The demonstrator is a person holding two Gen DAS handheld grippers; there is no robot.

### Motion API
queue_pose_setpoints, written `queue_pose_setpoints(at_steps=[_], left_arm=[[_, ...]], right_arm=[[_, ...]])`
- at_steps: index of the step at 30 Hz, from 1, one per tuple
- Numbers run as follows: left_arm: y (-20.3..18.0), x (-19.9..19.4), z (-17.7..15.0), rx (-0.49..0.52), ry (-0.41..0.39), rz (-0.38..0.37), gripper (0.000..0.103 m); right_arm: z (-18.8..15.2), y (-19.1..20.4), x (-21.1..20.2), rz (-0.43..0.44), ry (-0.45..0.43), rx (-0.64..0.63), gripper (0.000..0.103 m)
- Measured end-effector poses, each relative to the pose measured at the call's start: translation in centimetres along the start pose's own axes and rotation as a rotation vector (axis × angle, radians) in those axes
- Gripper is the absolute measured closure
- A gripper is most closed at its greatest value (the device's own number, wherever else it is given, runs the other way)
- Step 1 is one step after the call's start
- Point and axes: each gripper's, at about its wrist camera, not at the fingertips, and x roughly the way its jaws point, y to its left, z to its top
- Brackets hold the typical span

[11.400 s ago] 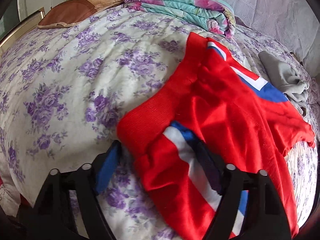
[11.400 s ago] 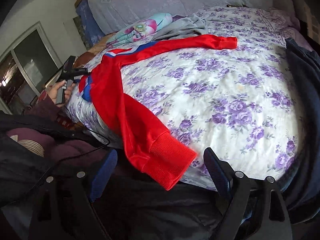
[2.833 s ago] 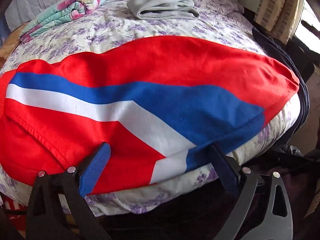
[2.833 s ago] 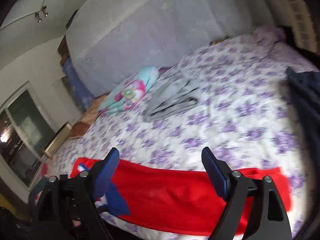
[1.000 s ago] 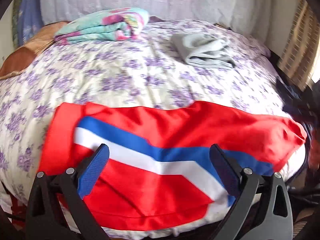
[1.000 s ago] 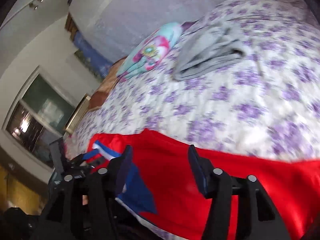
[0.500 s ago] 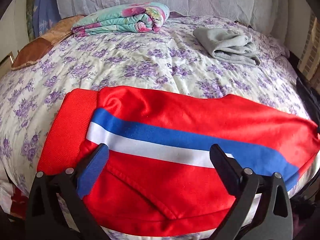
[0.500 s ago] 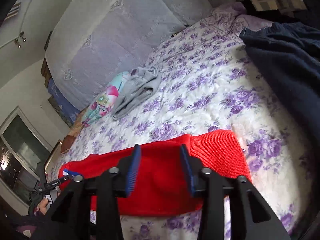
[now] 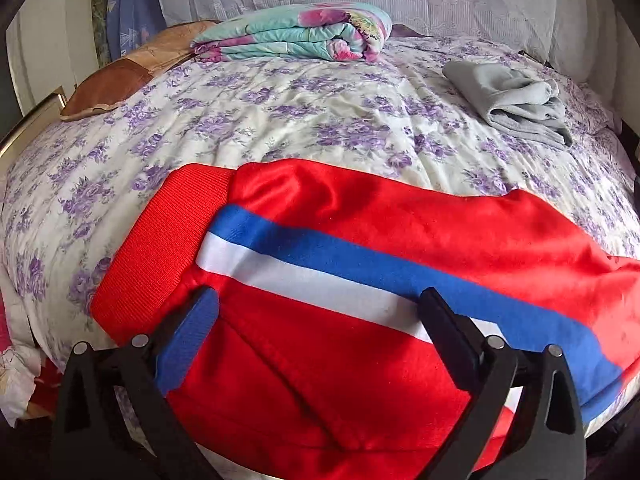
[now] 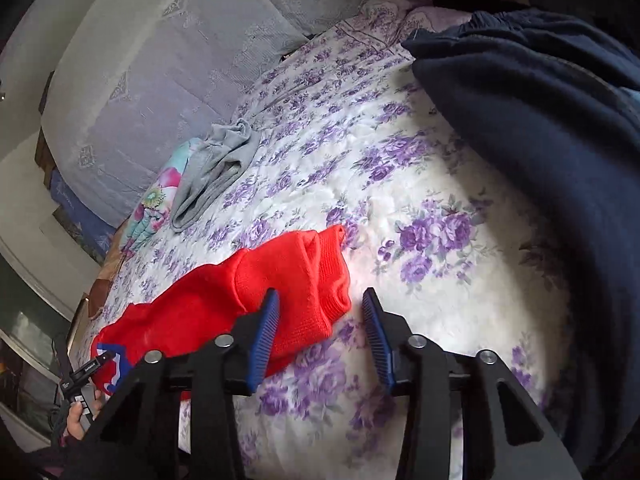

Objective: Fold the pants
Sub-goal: 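Grasp the red ribbed cuff with the right gripper while the left gripper holds the jacket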

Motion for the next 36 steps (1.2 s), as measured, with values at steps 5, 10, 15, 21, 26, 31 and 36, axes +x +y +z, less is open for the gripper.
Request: queue_pose_setpoints(at_steps=[5, 10, 15, 21, 26, 31, 36], left_arm=[[-0.7, -0.7, -0.4, 0.021, 0.001, -0.016, 0.005], [-1.8, -2.3, -1.2, 0.022, 0.009, -0.073, 0.005], [-1.0, -5.1, -0.8, 0.024, -0.060, -0.097, 0.005], [4.2, -1.8, -0.7, -0.036, -0.030, 0.054, 0.005], [7.0, -2.1, -1.4, -0.204, -0.026, -0.027, 0.005], [4.5, -7.2, -1.2, -0.193, -0.135, -0.077, 0.005], [-2.5, -9.4, -0.5, 0.007, -0.175, -0.204, 0.005]], right_arm=[[0.4, 0.6, -0.3, -0.028, -0.026, -0.039, 0.065], [0.2, 1.5, -2.3, -0.012, -0.049, -0.057, 0.062], [0.4, 3.6, 0.7, -0.145, 0.038, -0.224, 0.081], [0.7, 3.0, 2.4, -0.192, 0.015, -0.249, 0.085], [0.0, 2.4, -0.2, -0.170, -0.064, -0.158, 0.070], [-2.6, 2.0, -5.1, -0.036, -0.121, -0.046, 0.036], [-4.2, 3.1, -2.1, 0.104, -0.015, -0.012, 0.036]])
